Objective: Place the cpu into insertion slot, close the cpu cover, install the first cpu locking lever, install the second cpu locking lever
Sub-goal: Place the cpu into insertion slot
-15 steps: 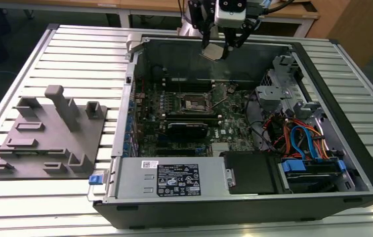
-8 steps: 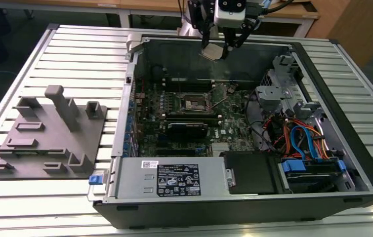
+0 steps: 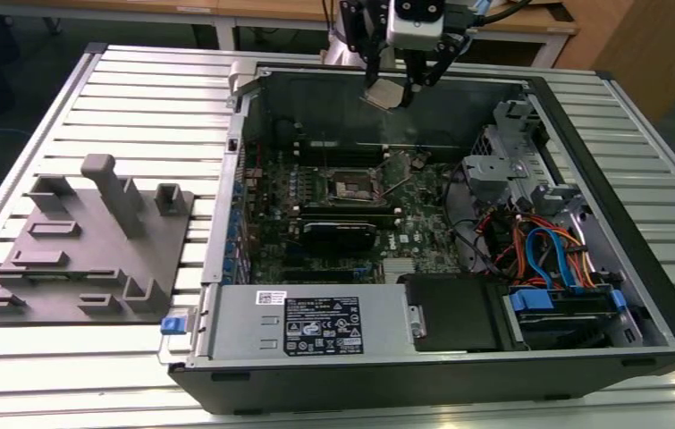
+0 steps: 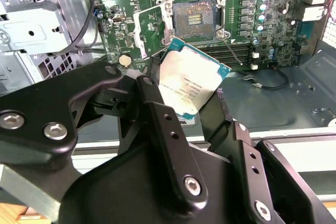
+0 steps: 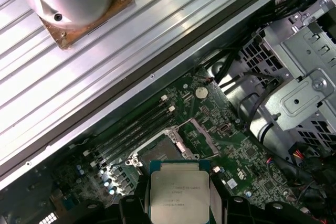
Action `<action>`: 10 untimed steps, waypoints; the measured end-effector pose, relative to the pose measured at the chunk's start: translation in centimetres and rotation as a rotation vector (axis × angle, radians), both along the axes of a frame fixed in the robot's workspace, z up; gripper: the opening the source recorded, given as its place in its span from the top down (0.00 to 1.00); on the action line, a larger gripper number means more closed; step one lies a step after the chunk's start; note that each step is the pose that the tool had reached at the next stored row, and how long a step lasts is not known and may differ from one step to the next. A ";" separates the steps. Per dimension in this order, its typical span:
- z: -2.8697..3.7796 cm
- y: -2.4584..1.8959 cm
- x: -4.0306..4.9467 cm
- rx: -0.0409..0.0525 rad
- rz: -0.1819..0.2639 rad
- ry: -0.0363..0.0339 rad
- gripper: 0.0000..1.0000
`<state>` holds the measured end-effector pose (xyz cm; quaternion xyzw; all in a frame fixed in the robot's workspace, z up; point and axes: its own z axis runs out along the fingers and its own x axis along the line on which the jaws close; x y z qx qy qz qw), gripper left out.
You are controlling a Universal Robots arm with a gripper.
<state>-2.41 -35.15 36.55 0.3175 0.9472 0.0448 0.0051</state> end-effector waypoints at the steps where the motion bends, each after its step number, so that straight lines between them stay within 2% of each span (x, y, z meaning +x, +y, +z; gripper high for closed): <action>1: 0.00 0.00 0.00 -0.0001 -0.015 0.0000 0.46; 8: -0.10 0.00 0.00 0.0001 -0.141 0.0000 0.46; 10: -0.10 0.00 -0.04 -0.0004 -0.151 0.0002 0.46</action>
